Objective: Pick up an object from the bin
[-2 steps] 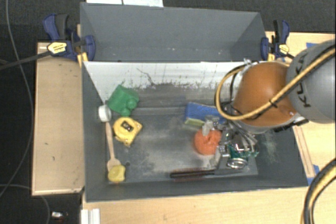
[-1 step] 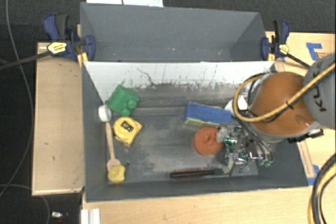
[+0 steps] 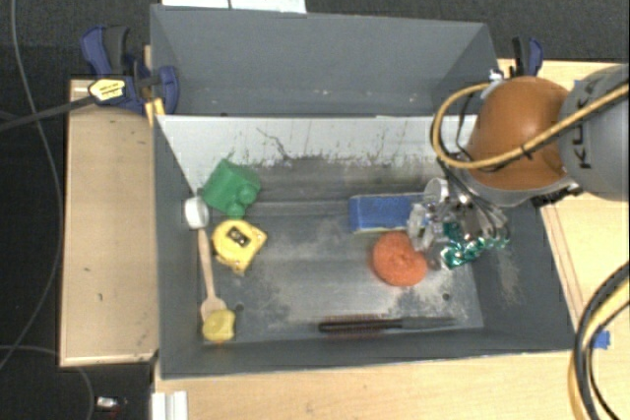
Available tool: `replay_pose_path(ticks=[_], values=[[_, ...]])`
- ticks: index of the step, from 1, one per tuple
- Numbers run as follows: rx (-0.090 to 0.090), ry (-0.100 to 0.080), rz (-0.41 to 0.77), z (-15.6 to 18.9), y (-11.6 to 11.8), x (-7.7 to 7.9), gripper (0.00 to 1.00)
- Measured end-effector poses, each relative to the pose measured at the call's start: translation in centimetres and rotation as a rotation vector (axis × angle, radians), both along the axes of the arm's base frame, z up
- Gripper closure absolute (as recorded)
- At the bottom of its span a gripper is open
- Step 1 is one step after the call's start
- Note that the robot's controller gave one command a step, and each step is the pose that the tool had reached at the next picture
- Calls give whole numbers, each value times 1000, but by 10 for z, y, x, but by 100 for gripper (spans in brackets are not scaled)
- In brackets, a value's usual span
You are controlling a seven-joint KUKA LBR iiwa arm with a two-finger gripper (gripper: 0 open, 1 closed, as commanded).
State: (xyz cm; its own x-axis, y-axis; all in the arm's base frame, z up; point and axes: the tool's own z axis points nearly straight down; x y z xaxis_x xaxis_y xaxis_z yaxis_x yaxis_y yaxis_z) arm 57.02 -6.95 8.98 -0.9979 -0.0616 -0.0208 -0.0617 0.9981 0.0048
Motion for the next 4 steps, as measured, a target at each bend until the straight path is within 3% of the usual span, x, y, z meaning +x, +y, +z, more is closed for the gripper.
replay_pose_path(ticks=[1,2,3,4], values=[[0,0,-1,0,0,0,100],[-4,0,160,-17,-11,-27,0],[-2,-2,156,-17,-10,-26,100],[-1,-2,154,-17,-10,-26,100]])
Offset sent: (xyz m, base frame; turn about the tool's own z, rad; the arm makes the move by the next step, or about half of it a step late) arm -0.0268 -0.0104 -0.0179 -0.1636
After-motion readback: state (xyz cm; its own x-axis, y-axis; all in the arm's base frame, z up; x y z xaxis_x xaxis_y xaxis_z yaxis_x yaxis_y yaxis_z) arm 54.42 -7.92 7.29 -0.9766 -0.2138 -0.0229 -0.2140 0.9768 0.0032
